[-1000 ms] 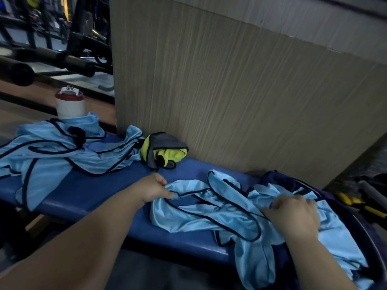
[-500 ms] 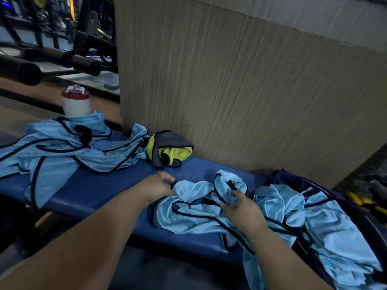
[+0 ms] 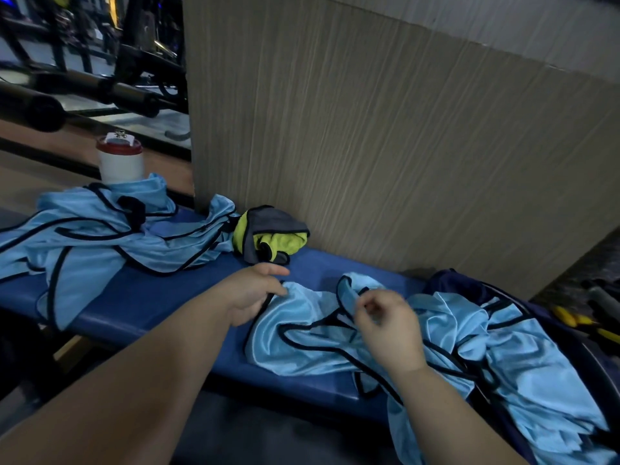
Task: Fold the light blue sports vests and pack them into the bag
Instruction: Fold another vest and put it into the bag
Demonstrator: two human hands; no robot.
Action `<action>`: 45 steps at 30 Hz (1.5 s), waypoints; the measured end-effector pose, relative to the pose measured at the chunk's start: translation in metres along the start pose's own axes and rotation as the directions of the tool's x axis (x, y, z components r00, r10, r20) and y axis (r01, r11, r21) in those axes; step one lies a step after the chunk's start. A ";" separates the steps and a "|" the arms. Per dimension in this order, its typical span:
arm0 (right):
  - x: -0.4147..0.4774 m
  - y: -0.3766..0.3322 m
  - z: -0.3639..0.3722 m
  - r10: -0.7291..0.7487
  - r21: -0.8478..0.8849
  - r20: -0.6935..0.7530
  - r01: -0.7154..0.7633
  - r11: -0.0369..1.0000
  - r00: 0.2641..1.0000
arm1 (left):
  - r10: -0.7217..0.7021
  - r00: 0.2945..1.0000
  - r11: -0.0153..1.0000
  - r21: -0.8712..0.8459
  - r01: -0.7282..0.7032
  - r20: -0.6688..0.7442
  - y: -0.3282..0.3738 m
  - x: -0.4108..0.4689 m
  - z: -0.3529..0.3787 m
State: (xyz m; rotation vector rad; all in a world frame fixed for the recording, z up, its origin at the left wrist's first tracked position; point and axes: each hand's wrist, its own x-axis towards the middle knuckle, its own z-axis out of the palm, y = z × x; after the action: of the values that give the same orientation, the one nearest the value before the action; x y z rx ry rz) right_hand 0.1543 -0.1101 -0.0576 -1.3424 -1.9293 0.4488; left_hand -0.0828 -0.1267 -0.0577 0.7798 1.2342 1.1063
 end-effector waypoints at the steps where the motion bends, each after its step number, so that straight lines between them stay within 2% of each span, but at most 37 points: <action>1: -0.002 -0.009 0.005 0.052 0.064 0.139 -0.062 0.996 0.989 | 0.031 0.999 0.999 -0.039 -0.030 0.026 0.002 -0.003 0.004; 3: -0.006 -0.027 0.016 0.204 0.184 0.412 -0.300 0.936 0.888 | 0.096 0.993 0.989 -0.119 -0.088 0.069 0.006 -0.007 0.009; 5: -0.011 -0.037 0.026 0.284 0.353 0.551 -0.528 0.772 0.785 | 0.147 0.983 0.981 -0.145 -0.131 0.108 0.007 -0.009 0.013; 7: -0.010 -0.041 0.033 0.321 0.541 0.546 -0.618 0.571 0.774 | 0.177 0.972 0.979 -0.133 -0.158 0.151 0.007 -0.012 0.015; 9: -0.003 -0.040 0.033 0.351 0.664 0.447 -0.568 0.487 0.823 | 0.198 0.962 0.978 -0.109 -0.180 0.190 0.007 -0.015 0.014; 11: 0.004 -0.040 0.026 0.317 0.675 0.320 -0.450 0.585 0.893 | 0.218 0.957 0.976 -0.068 -0.208 0.192 0.008 -0.017 0.012; 13: 0.009 -0.041 0.014 0.247 0.582 0.215 -0.327 0.745 0.945 | 0.240 0.959 0.969 0.011 -0.245 0.152 0.011 -0.019 0.011; 16: 0.014 -0.042 0.001 0.168 0.311 0.105 -0.193 0.931 0.980 | 0.312 0.947 0.923 0.214 -0.321 0.076 0.013 -0.016 0.008; 18: 0.016 -0.041 0.001 0.138 0.128 0.039 -0.141 0.982 0.990 | 0.353 0.935 0.880 0.324 -0.348 0.046 0.013 -0.015 0.008; 20: 0.016 -0.039 0.003 0.076 0.035 -0.008 -0.076 0.997 0.997 | 0.383 0.923 0.853 0.375 -0.364 0.025 0.013 -0.016 0.010; 23: 0.018 -0.038 0.004 0.033 0.083 0.003 -0.033 0.996 0.999 | 0.431 0.902 0.851 0.325 -0.412 0.016 0.015 -0.015 0.009; 26: 0.018 -0.038 0.002 0.088 0.244 0.108 -0.112 0.963 0.990 | 0.432 0.899 0.867 0.239 -0.437 0.075 0.017 -0.017 0.011; 29: 0.020 -0.032 0.001 0.155 0.316 0.163 -0.201 0.927 0.974 | 0.413 0.905 0.859 0.285 -0.425 0.102 0.011 -0.016 0.016; 31: 0.027 -0.016 0.003 0.235 0.172 0.139 -0.257 0.951 0.962 | 0.423 0.903 0.857 0.293 -0.424 0.070 0.008 -0.014 0.016; 32: 0.031 -0.006 0.004 0.260 -0.006 0.128 -0.262 0.965 0.957 | 0.421 0.906 0.860 0.297 -0.415 0.050 0.007 -0.012 0.015; 34: 0.034 0.014 0.007 0.325 -0.385 0.161 -0.244 0.890 0.932 | 0.406 0.914 0.875 0.280 -0.394 0.016 0.007 -0.013 0.013; 35: 0.034 0.021 0.008 0.366 -0.457 0.177 -0.253 0.853 0.914 | 0.401 0.916 0.884 0.261 -0.388 0.004 0.008 -0.013 0.012; 38: 0.031 0.028 0.007 0.420 -0.327 0.169 -0.351 0.877 0.892 | 0.384 0.923 0.897 0.249 -0.366 -0.024 0.011 -0.012 0.013; 42: 0.028 0.019 -0.001 0.369 -0.254 0.145 -0.326 0.911 0.918 | 0.327 0.944 0.914 0.264 -0.307 -0.036 0.012 -0.011 0.015; 45: 0.026 0.005 -0.004 0.365 0.055 0.155 -0.377 0.924 0.918 | 0.260 0.965 0.921 0.296 -0.255 0.023 0.015 -0.014 0.020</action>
State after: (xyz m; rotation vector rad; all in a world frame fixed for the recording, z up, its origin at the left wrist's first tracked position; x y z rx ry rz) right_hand 0.1560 -0.0850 -0.0482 -1.6658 -1.7413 0.8225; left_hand -0.0664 -0.1330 -0.0349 1.1917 1.3574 1.1527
